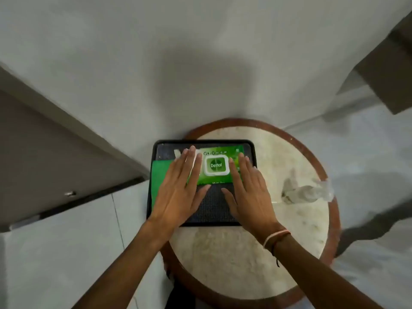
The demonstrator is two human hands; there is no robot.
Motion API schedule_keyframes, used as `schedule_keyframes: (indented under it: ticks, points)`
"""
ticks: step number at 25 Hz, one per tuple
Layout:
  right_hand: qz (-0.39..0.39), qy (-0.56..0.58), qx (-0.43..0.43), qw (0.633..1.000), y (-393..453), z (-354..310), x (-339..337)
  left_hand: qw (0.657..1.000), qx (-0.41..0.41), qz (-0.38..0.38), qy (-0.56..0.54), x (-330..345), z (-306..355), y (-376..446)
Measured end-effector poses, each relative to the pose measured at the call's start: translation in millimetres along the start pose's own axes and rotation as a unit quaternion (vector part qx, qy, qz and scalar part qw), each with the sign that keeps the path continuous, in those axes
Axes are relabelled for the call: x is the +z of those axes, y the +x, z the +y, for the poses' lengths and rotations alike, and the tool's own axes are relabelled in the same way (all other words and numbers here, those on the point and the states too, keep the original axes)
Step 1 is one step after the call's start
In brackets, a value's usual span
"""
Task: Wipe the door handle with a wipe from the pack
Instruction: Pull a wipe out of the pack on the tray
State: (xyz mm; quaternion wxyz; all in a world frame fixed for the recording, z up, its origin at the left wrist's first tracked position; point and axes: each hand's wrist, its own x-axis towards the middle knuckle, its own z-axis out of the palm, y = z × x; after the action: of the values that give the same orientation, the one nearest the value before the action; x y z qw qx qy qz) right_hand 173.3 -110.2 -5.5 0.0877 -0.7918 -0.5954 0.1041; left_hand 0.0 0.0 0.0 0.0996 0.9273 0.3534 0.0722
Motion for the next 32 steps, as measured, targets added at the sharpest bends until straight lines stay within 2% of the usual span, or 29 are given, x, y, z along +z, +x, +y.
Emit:
schedule_keyframes:
  ticks: [3, 6, 11, 16, 19, 22, 24, 28, 32]
  points:
    - [-0.058, 0.027, 0.002, 0.998, 32.4, 20.9, 68.0, 0.995, -0.023, -0.094, -0.001, 80.0, -20.9, 8.9]
    - [-0.07, 0.011, -0.019, 0.997, 63.5, 41.4, 109.9, 0.991, -0.018, -0.132, 0.018, 134.4, -28.3, 17.9]
    - [-0.007, -0.077, -0.091, 0.993, 79.7, 60.2, 127.2, 0.993, -0.028, -0.1, 0.048, 163.8, -31.7, 22.9]
    - [0.018, -0.14, -0.147, 0.979, 86.5, 58.9, 114.6, 0.993, -0.024, -0.1, 0.057, 163.8, -30.0, 22.6]
    - [0.024, -0.06, -0.115, 0.991, 102.6, 54.1, 95.1, 0.991, -0.027, -0.119, 0.047, 159.0, -30.5, 24.2]
    - [-0.086, 0.089, -0.036, 0.992, 130.2, 60.9, 74.8, 0.992, -0.045, -0.113, 0.015, 152.6, -27.3, 27.6]
    - [-0.147, 0.171, -0.002, 0.974, 141.5, 66.5, 65.2, 0.997, -0.056, -0.054, -0.016, 150.4, -25.1, 34.5]
    - [-0.159, 0.196, -0.021, 0.967, 143.0, 71.8, 70.7, 0.994, -0.109, 0.014, -0.009, 149.8, -15.6, 57.1]
    - [-0.137, 0.213, -0.026, 0.967, 141.0, 75.4, 79.1, 0.992, -0.126, 0.013, 0.012, 151.9, -3.8, 73.5]
